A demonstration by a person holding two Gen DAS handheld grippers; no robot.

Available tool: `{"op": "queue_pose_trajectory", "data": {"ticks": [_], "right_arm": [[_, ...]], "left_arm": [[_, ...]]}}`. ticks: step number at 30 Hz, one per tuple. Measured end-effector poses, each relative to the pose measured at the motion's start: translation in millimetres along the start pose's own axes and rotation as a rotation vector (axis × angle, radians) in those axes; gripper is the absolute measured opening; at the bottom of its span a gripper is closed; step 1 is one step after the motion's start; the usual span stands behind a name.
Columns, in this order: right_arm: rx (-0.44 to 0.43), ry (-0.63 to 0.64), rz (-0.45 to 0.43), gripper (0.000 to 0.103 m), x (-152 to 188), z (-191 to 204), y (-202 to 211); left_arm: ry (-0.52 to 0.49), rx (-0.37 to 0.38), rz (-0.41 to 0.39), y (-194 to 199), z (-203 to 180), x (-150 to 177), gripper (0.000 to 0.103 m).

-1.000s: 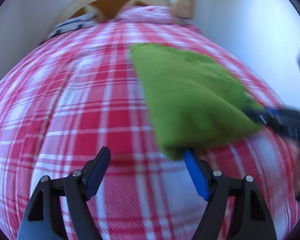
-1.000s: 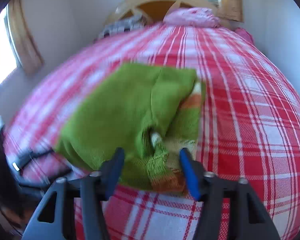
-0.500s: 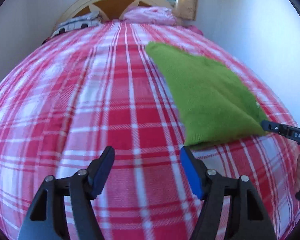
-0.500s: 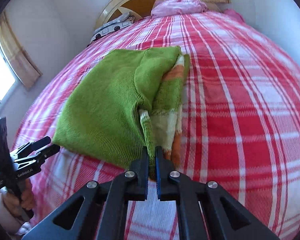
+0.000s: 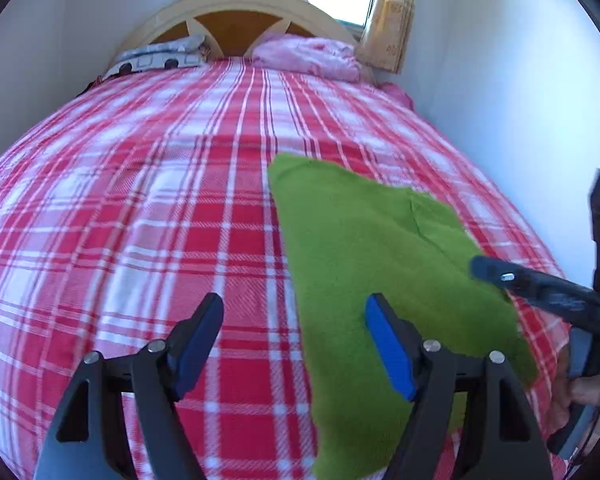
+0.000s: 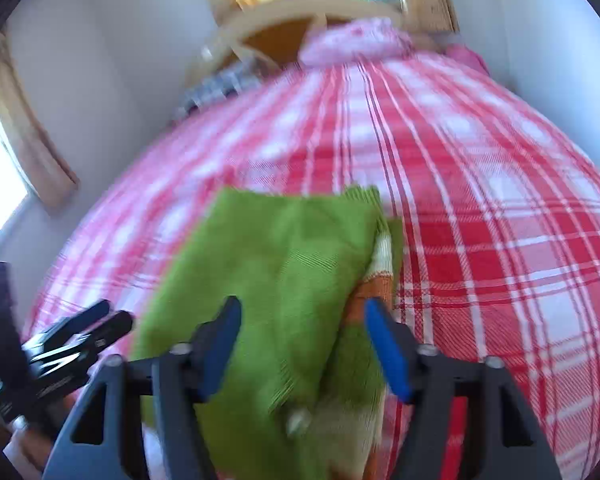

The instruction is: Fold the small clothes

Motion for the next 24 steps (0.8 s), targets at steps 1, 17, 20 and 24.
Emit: {"op": "queue_pose_trajectory", "data": {"ticks": [1, 17, 20, 24], "right_arm": [[-0.002, 0.014, 0.04, 0.028, 8, 1, -15], [0.158, 0.211, -0.034, 0.015, 8, -32, -43], [0.157, 0.155, -0.025, 0.028, 8, -33, -22], [0.191, 0.128, -0.126, 0.032, 5, -15, 31]], "left_arm": [[0.009, 0.0, 0.004, -3, -1, 3, 0.076], [-0.005, -0.039, 0.045, -29, -14, 26, 0.103], [0.029, -0.027, 0.06, -26, -8, 27, 0.103], [-0.006, -0.053, 0.054, -12, -11, 27, 0.103]]}}
Point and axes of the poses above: each gripper's, at about its wrist camera, not at the fingertips, and y roughly against the way its jaws point, z to its left, x to its underside, the point moved 9 cm from there along -y, roughly the way its jaws point, and after that the axes turned 15 degrees about -z, right-handed, at the moved point
